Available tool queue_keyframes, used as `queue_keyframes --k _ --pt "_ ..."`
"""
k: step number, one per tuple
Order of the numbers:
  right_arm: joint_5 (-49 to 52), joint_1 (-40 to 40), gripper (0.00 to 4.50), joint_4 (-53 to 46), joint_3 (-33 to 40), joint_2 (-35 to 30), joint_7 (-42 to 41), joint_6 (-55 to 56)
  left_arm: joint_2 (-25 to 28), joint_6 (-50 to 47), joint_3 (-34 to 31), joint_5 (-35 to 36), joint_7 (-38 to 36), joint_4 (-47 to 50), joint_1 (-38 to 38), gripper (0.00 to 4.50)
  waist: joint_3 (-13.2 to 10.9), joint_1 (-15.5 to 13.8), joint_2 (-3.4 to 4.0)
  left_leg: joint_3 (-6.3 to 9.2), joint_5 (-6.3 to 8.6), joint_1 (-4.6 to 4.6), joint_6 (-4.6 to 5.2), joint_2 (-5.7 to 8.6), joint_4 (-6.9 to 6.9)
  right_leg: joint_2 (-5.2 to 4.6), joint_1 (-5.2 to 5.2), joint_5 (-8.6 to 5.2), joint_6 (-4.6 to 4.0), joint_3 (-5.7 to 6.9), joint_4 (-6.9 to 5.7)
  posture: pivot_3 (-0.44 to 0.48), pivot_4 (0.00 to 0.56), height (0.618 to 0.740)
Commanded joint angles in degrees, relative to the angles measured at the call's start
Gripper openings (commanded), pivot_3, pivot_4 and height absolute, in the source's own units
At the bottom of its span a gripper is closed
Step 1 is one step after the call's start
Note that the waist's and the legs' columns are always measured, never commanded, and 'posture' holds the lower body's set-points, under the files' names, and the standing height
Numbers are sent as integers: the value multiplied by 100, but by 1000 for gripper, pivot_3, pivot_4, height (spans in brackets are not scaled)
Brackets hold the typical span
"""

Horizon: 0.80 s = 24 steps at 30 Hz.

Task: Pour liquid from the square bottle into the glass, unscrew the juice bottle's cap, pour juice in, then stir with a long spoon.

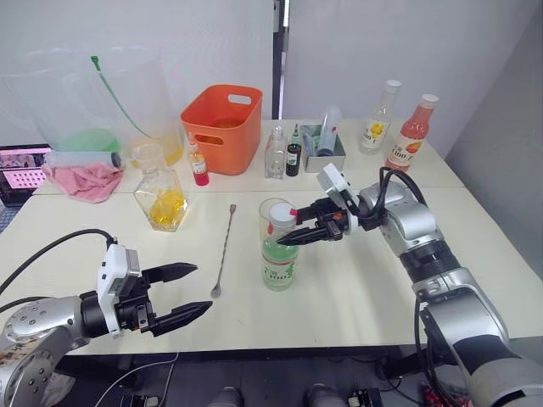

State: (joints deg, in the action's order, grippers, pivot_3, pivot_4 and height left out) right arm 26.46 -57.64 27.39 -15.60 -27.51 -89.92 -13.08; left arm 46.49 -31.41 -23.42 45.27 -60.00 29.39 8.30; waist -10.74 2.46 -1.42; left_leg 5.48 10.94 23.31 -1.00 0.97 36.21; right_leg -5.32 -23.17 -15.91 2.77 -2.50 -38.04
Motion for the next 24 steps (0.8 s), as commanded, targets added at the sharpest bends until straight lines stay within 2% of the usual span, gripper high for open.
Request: queue_keyframes --k 1,4,9,14,18,24 --pt "334 32 1150 -684 257 -191 -140 -348 101 100 117 54 -202 -110 -255 4500 0 -14 0 0 0 1 0 0 0 0 0 0 0 0 0 0 150 740" --pt "578 310 1150 -1649 572 -330 350 -1032 91 157 349 -12 -352 -399 -581 4500 0 -40 1 2 0 5 0 3 1 -1 0 0 0 2 1 0 150 740" --pt "831 1128 1148 -3665 884 -511 1696 -2180 -39 197 712 42 -523 -678 -1122 4500 0 -41 0 7 2 12 -3 3 0 -2 -6 0 0 4 -1 0 150 740" --pt "1210 1887 1138 -5186 1328 -195 3584 -3357 -100 224 1164 -111 -765 -1078 -1711 4500 0 -16 0 7 2 11 -3 2 2 1 -7 0 0 3 -5 0 150 740" --pt "1305 2390 1133 -5865 1439 80 4509 -3720 -70 196 1369 -146 -980 -1331 -2014 4500 0 -16 -1 6 1 12 -3 4 2 0 -6 0 0 1 -4 0 150 740" --pt "971 2889 1133 -6235 1090 174 5066 -3573 25 231 1599 -356 -1307 -1673 -2380 4500 0 -9 -1 6 1 11 -3 4 3 2 -4 0 1 3 -3 0 150 740"
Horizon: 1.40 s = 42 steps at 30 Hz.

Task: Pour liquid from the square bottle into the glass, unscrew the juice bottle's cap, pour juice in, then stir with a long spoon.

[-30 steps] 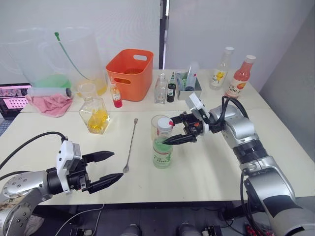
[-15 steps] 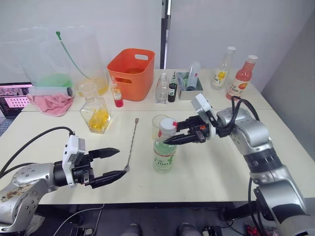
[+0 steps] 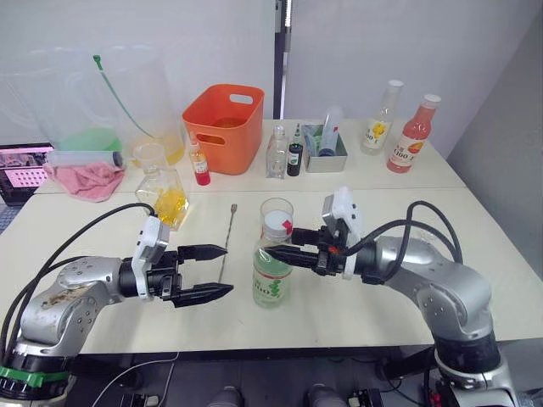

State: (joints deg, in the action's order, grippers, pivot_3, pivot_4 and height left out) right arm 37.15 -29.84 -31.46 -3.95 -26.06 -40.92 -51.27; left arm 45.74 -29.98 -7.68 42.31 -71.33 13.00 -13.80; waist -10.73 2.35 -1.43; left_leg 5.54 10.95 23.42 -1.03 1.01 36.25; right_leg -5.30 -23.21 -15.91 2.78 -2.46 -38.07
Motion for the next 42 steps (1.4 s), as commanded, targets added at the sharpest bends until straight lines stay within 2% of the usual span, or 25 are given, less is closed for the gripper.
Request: queue_keyframes --k 1,7,9,15,16,23,27,32,35,42 --pt "-252 223 1133 -346 -209 -13 170 379 109 72 38 -69 -204 -53 -204 4500 0 2 0 1 0 0 0 0 0 1 0 0 0 1 0 0 150 740" --pt "-320 512 1132 -339 -385 -86 106 660 142 11 35 -81 -236 -21 -244 4500 2 23 -2 -2 0 -12 0 -2 -1 2 8 0 1 -1 1 0 150 740" --pt "-244 473 2185 -277 -346 -187 -46 712 153 -4 19 -83 -217 -7 -244 4500 2 13 -2 -1 0 -12 0 -4 0 4 9 0 1 0 0 0 150 740" --pt "-134 289 4252 188 7 -762 -791 1034 178 -8 -105 -35 -107 116 -115 4500 2 6 -3 -1 0 -8 0 -2 3 2 10 0 1 0 2 0 150 740" --pt "-111 271 4461 275 73 -884 -940 1086 184 0 -127 -30 -97 133 -86 4500 1 5 -3 -1 0 -8 1 -2 3 2 11 0 1 0 2 0 150 740" --pt "373 233 4461 646 748 -1727 -1795 1007 141 79 -303 25 -19 172 -81 4500 1 -9 -4 -2 0 -6 1 -2 4 1 12 -1 1 0 4 0 150 740" --pt "792 976 4461 616 1778 -2340 -2339 1038 -66 80 -131 38 127 202 -574 4500 0 -105 -5 0 0 0 1 0 5 0 14 -1 1 2 6 0 150 740" --pt "1006 1597 4461 390 2176 -2607 -2278 875 -169 17 13 78 54 207 -903 4500 1 -125 -6 -9 1 0 3 -1 16 0 17 -1 4 -2 10 0 150 740" --pt "1109 2081 4461 117 2409 -2705 -2132 781 -342 -19 323 0 20 125 -1306 4500 1 -150 -6 -8 1 2 3 -4 17 4 17 -1 5 0 7 0 150 740" --pt "1259 2459 4461 -221 2647 -2630 -1566 665 -760 252 960 -536 -42 -363 -1944 4500 0 -132 -8 -11 1 5 3 0 35 3 24 -3 9 -2 8 0 150 740"
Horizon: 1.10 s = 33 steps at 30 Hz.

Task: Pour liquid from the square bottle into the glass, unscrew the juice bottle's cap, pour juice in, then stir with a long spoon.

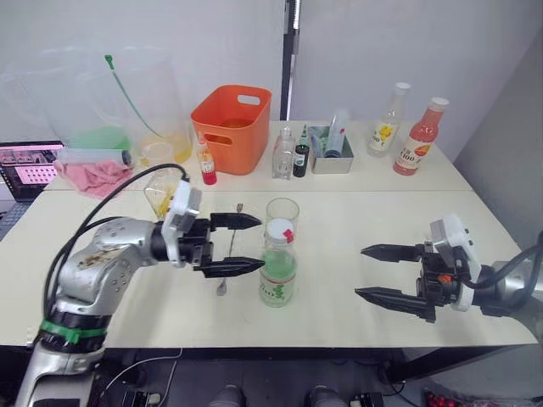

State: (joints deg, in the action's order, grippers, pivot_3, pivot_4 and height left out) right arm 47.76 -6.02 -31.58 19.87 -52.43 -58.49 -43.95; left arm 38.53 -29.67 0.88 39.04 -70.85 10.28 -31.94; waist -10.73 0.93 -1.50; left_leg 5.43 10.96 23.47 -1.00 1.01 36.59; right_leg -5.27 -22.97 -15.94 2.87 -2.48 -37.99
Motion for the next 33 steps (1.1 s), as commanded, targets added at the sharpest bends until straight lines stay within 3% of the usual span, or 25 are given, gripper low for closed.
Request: queue_keyframes --k 1,8,20,29,30,33 --pt "256 133 4461 -248 296 10 263 -113 -90 290 186 -278 -137 -157 -169 4500 0 9 0 -1 0 1 0 0 0 0 -1 0 0 -1 0 0 150 740" --pt "393 430 4461 -461 463 42 610 -96 -461 395 571 -581 -260 -564 -560 4500 0 -13 -2 1 0 6 0 1 4 0 0 0 1 0 1 0 150 740" --pt "520 561 4461 -630 555 200 936 40 -881 400 701 -676 -346 -724 -795 4500 0 -4 -2 3 1 5 2 2 9 0 4 -1 3 0 0 0 150 740" --pt "709 305 4500 -649 468 157 1046 112 -972 371 706 -735 -341 -737 -793 1711 0 0 -2 4 1 5 2 2 10 0 5 -1 3 0 0 0 150 740" --pt "751 240 4500 -665 432 154 1057 99 -972 385 716 -749 -353 -740 -794 1489 0 -1 -2 4 1 4 2 2 10 0 6 -1 3 0 0 0 150 740" --pt "926 -65 4500 -719 253 190 1204 13 -983 430 733 -795 -364 -781 -815 1418 0 0 -2 5 1 3 2 2 9 0 7 -1 3 1 0 0 150 740"
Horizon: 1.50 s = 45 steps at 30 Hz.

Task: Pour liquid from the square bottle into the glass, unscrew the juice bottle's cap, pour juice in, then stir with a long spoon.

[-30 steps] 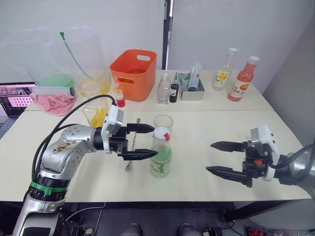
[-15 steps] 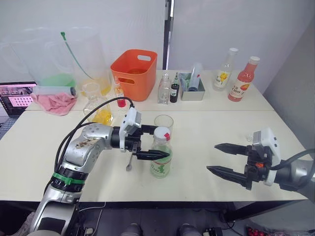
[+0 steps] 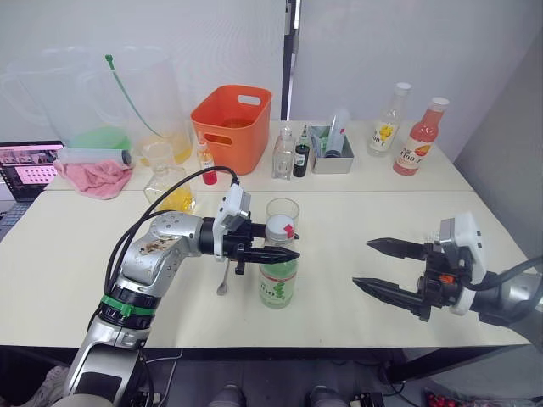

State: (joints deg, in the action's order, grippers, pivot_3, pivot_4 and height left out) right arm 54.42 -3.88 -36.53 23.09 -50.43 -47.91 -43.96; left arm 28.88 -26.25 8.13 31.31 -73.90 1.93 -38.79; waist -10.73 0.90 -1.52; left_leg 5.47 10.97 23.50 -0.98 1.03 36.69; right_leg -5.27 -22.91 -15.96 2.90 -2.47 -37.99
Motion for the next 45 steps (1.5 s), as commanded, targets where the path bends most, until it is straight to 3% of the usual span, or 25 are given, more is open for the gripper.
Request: queue_keyframes --k 1,13,24,31,33,38,45 --pt "463 -597 4500 -250 -248 75 353 -79 -21 115 15 -52 -59 32 -138 1418 0 12 0 1 0 -2 0 0 0 1 3 0 0 1 0 0 150 740" --pt "618 -2827 4500 -69 -1763 871 2056 -835 -75 151 15 -194 10 14 -132 1418 0 0 1 13 0 -15 0 3 4 0 25 0 2 4 8 0 150 740" --pt "493 -3284 4500 -79 -2339 1317 2601 -1216 -48 -15 15 -204 200 192 -89 1418 0 4 1 17 0 -15 0 4 4 1 24 0 2 5 4 0 150 740" --pt "310 -3348 2387 -31 -2485 1469 2652 -1188 17 -120 36 -192 226 315 -56 1418 0 9 1 17 0 -12 0 4 4 0 22 0 2 5 4 0 150 740" --pt "321 -3363 1734 28 -2512 1460 2454 -1162 39 -139 36 -184 218 351 -64 1418 0 12 1 17 0 -13 0 4 4 0 22 0 2 5 4 0 150 740" --pt "-72 -3503 1700 407 -2778 1181 1355 -831 94 -223 -10 -129 249 454 -112 1418 1 31 1 16 0 -16 1 3 4 2 22 0 2 5 3 0 150 740" --pt "-1106 -4312 1700 1994 -3735 1069 -1808 633 226 -353 -88 -77 358 706 8 1418 0 89 2 14 0 -16 1 2 4 4 20 -1 3 6 4 0 150 740"
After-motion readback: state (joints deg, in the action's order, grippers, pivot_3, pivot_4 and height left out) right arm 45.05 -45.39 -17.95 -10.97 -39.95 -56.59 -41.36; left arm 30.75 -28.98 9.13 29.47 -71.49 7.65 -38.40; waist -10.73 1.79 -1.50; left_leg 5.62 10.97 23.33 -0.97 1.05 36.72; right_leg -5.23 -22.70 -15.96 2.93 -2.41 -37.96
